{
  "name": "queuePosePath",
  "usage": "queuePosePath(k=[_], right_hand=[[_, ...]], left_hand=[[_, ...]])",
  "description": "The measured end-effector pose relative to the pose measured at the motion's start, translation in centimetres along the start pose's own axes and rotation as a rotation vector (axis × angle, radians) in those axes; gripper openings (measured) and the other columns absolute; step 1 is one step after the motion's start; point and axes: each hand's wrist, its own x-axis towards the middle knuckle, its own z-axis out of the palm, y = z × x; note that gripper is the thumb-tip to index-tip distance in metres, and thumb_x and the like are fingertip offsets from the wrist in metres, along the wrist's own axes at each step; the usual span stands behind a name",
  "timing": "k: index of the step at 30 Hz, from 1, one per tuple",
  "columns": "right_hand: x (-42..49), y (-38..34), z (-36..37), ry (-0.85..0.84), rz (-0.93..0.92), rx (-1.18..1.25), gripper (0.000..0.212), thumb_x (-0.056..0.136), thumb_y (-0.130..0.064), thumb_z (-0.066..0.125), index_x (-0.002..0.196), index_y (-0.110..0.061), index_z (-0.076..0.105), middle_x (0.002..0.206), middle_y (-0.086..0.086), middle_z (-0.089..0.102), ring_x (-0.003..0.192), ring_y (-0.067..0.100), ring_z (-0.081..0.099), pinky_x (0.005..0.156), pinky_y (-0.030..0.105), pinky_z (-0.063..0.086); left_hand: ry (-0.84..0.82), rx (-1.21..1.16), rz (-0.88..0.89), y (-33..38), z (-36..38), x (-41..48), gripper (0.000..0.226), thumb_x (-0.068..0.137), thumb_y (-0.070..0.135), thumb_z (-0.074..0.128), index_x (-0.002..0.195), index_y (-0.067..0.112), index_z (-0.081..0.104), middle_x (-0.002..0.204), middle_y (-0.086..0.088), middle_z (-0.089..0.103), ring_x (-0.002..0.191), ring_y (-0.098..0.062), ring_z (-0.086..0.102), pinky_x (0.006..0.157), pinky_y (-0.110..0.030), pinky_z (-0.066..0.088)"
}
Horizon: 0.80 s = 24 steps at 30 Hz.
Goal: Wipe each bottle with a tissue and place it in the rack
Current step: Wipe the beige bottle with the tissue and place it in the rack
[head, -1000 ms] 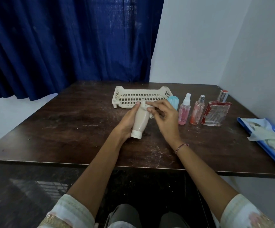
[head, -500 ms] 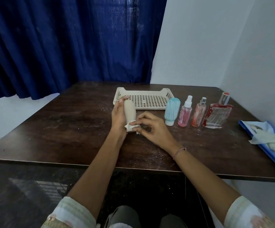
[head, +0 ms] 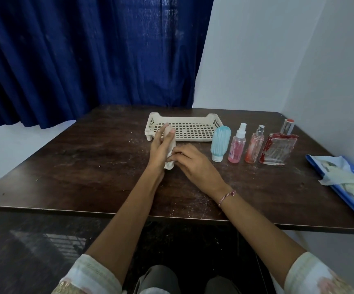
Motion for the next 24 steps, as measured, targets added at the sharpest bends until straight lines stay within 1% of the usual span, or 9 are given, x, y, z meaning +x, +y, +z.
queuePosePath(k=[4, 6, 8, 10, 12, 14, 17, 21, 24], right_hand=[[0.0, -0.1, 0.0, -0.011, 0.004, 0.019, 0.016, 0.084, -0.006, 0.058, 0.096, -0.001, 0.067, 0.101, 0.011, 0.063, 0.094, 0.024, 0.057, 0.084, 0.031, 0.046], [-0.1, 0.1, 0.0, -0.044, 0.030, 0.028, 0.018, 0.086, -0.011, 0.058, 0.100, -0.003, 0.067, 0.105, 0.008, 0.063, 0.099, 0.022, 0.056, 0.087, 0.032, 0.047], [-0.1, 0.1, -0.2, -0.076, 0.052, 0.013, 0.024, 0.087, -0.023, 0.056, 0.104, -0.009, 0.066, 0.108, 0.004, 0.063, 0.104, 0.019, 0.054, 0.086, 0.030, 0.049], [0.0, 0.0, -0.5, -0.105, 0.073, 0.002, 0.032, 0.087, -0.036, 0.055, 0.107, -0.014, 0.066, 0.112, 0.000, 0.063, 0.108, 0.014, 0.049, 0.085, 0.028, 0.048], [0.0, -0.1, -0.6, -0.125, 0.093, 0.020, 0.035, 0.086, -0.040, 0.056, 0.109, -0.016, 0.066, 0.115, -0.001, 0.061, 0.110, 0.012, 0.046, 0.086, 0.028, 0.047], [0.1, -0.1, -0.6, -0.107, 0.118, 0.078, 0.029, 0.087, -0.032, 0.059, 0.109, -0.015, 0.067, 0.116, 0.001, 0.058, 0.110, 0.013, 0.047, 0.088, 0.028, 0.047], [-0.1, 0.2, -0.4, -0.022, 0.153, 0.196, 0.020, 0.086, -0.014, 0.061, 0.104, -0.009, 0.069, 0.109, 0.005, 0.058, 0.106, 0.014, 0.053, 0.093, 0.028, 0.045], [-0.2, 1.1, -0.3, 0.100, 0.285, 0.350, 0.020, 0.083, 0.001, 0.064, 0.100, -0.008, 0.071, 0.105, 0.001, 0.061, 0.104, 0.009, 0.057, 0.089, 0.032, 0.052], [0.0, 1.6, -0.4, 0.209, 0.416, 0.382, 0.022, 0.082, 0.005, 0.063, 0.100, -0.006, 0.071, 0.105, -0.003, 0.060, 0.105, 0.004, 0.056, 0.088, 0.036, 0.053]], left_hand=[[0.017, -0.016, -0.059, -0.2, 0.0, 0.4, 0.043, 0.092, 0.021, 0.059, 0.133, 0.015, 0.050, 0.125, -0.005, 0.059, 0.114, -0.017, 0.058, 0.098, -0.030, 0.047], [0.056, -0.003, -0.071, 0.0, 0.1, 0.3, 0.034, 0.096, 0.024, 0.051, 0.125, 0.009, 0.055, 0.114, -0.005, 0.064, 0.104, -0.017, 0.061, 0.091, -0.028, 0.050], [0.112, 0.000, -0.078, 0.4, 0.3, 0.0, 0.032, 0.099, 0.027, 0.039, 0.106, 0.007, 0.062, 0.098, -0.007, 0.066, 0.090, -0.018, 0.063, 0.077, -0.026, 0.052], [0.140, -0.003, -0.096, 0.5, 0.2, 0.0, 0.040, 0.099, 0.029, 0.031, 0.101, 0.006, 0.063, 0.101, -0.010, 0.067, 0.091, -0.020, 0.064, 0.072, -0.025, 0.052], [0.139, -0.050, -0.117, 0.6, 0.0, -0.1, 0.041, 0.098, 0.029, 0.028, 0.098, 0.009, 0.063, 0.102, -0.010, 0.069, 0.091, -0.020, 0.064, 0.076, -0.028, 0.054], [0.130, -0.102, -0.139, 0.8, 0.1, -0.3, 0.038, 0.098, 0.030, 0.027, 0.096, 0.013, 0.060, 0.099, -0.010, 0.070, 0.090, -0.021, 0.064, 0.080, -0.031, 0.053], [0.102, -0.178, -0.171, 0.9, 0.4, -0.3, 0.036, 0.099, 0.033, 0.028, 0.106, 0.012, 0.056, 0.102, -0.013, 0.070, 0.087, -0.023, 0.066, 0.072, -0.030, 0.056], [0.087, -0.226, -0.205, 0.9, 0.5, -0.3, 0.038, 0.099, 0.033, 0.031, 0.113, 0.008, 0.055, 0.107, -0.018, 0.066, 0.096, -0.032, 0.063, 0.085, -0.044, 0.051], [0.044, -0.181, -0.204, 0.8, 0.9, -0.4, 0.031, 0.101, 0.030, 0.031, 0.098, 0.012, 0.056, 0.092, -0.010, 0.064, 0.080, -0.023, 0.063, 0.074, -0.038, 0.051]])
